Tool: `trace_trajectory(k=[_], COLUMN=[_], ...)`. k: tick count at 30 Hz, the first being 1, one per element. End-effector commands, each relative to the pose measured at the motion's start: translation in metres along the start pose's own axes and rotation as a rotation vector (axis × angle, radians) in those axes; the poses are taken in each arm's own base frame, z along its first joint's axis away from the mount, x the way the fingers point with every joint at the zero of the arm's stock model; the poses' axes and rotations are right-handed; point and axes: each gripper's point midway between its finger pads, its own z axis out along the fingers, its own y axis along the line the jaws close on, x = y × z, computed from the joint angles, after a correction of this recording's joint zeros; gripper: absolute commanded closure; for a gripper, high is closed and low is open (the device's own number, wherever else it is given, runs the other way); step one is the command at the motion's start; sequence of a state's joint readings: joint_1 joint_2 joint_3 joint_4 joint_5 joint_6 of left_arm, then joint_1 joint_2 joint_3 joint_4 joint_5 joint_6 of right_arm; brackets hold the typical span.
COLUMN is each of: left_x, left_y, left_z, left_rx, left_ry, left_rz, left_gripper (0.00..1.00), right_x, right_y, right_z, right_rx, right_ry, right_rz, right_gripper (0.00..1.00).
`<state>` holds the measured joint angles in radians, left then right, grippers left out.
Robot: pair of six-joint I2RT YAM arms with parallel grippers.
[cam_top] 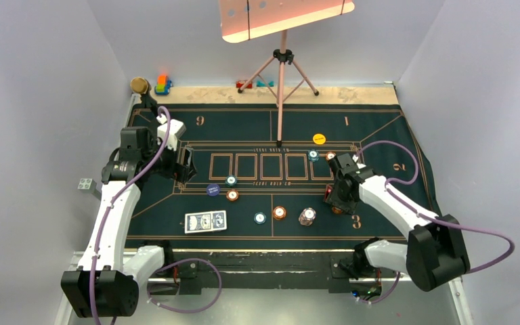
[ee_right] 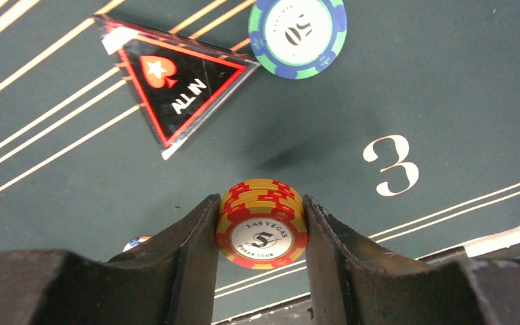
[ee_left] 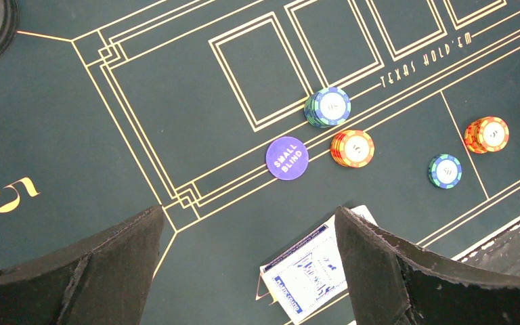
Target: Distribute texas hold em gaming equipment
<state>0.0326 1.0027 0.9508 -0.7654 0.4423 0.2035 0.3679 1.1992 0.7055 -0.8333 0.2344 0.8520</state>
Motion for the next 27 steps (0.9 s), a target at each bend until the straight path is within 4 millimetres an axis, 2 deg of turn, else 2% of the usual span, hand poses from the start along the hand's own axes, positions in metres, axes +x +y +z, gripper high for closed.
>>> trace_trajectory(k=[1,4,5,6,8,11,15,17,21,27], left_x=[-0.007,-0.007,-0.008,-0.008,-0.008,-0.007,-0.007,-0.007,-0.007,-0.007], left_y=[0.000,0.000,0.000,0.000,0.000,-0.001,0.000,0.000,-0.001,-0.001], left_z=[-0.002,-0.002,-0.002,-0.002,-0.002,-0.002,-0.002,-0.002,-0.003,-0.002], left_rx=[0.009,0.009,0.009,0.009,0.010,0.011,0.009,0.006,0.009,0.012], left_ry=[-0.036,-0.034,-0.036,-0.036,-0.035,-0.034,-0.035,-0.034,-0.035,-0.034], left_rz=[0.032,0.030,0.030,0.031,0.030,0.029,0.030,0.030,0.030,0.028], left_gripper=[0.00,0.00,0.00,0.00,0.00,0.00,0.00,0.00,0.00,0.00], right_x=[0.003,0.002,0.001,0.000,-0.003,-0.011,-0.012,-0.013,-0.025,-0.041], right_y=[-0.001,-0.003,-0.004,-0.005,-0.005,-0.006,-0.007,-0.007,-0.006,0.018], right_z=[0.012,0.016,0.017,0.018,0.018,0.015,0.013,0.011,-0.003,-0.048], right_rx=[0.031,0.045,0.049,0.054,0.053,0.060,0.077,0.080,0.062,-0.091], right_ry=[0.003,-0.011,-0.017,-0.023,-0.035,-0.068,-0.057,-0.058,-0.109,-0.211], right_rz=[0.098,0.110,0.115,0.120,0.129,0.143,0.129,0.130,0.114,0.033], right_gripper=[0.93,0.81,0.75,0.65,0.60,0.42,0.32,0.23,0.17,0.11])
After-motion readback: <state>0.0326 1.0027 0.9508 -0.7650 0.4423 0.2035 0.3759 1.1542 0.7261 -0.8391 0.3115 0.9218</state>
